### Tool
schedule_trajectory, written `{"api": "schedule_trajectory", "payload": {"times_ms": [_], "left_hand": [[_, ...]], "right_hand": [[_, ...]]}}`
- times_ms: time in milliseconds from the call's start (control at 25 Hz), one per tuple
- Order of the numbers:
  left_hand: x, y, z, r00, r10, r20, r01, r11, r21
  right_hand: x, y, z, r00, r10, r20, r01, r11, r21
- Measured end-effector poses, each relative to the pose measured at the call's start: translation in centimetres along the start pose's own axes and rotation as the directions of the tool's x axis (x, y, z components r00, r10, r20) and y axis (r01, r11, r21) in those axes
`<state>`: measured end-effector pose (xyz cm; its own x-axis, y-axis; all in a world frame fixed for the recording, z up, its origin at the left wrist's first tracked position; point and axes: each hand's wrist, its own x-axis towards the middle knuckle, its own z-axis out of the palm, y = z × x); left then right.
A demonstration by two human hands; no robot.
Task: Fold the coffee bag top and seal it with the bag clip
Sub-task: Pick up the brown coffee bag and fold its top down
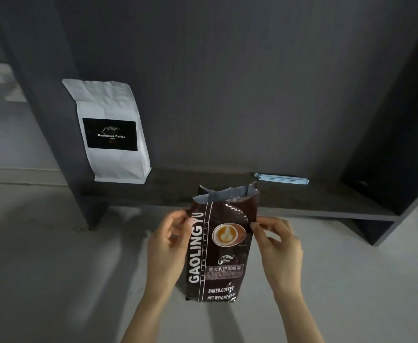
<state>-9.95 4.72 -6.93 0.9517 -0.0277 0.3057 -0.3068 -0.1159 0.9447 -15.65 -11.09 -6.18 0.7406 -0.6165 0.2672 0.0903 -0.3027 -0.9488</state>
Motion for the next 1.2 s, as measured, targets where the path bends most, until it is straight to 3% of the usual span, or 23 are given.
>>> {"api": "schedule_trajectory", "payload": {"times_ms": [240, 600, 800, 1040, 1200], "left_hand": [[-0.2, 0.4, 0.0, 0.993, -0.014, 0.120, 0.014, 1.000, -0.001], [-0.4, 0.2, -0.3, 0.990, -0.005, 0.139, 0.010, 0.999, -0.035], [-0.1, 0.2, -0.8, 0.980, -0.011, 0.200, 0.018, 0.999, -0.032], [0.1, 0.8, -1.2, 0.967, -0.041, 0.251, 0.049, 0.998, -0.028], [-0.1, -0.3, -1.1, 0.936, -0.055, 0.348, 0.074, 0.996, -0.041]], "right_hand": [[-0.2, 0.4, -0.5, 0.998, 0.049, 0.044, -0.051, 0.997, 0.057], [-0.3, 1.2, -0.8, 1.000, 0.018, -0.014, -0.017, 0.997, 0.080], [-0.4, 1.1, -0.7, 0.998, -0.002, 0.064, -0.006, 0.993, 0.119], [-0.6, -0.3, -1.3, 0.971, 0.135, 0.195, -0.178, 0.959, 0.222], [-0.6, 0.0, -1.4, 0.958, 0.085, 0.272, -0.136, 0.975, 0.176]]}}
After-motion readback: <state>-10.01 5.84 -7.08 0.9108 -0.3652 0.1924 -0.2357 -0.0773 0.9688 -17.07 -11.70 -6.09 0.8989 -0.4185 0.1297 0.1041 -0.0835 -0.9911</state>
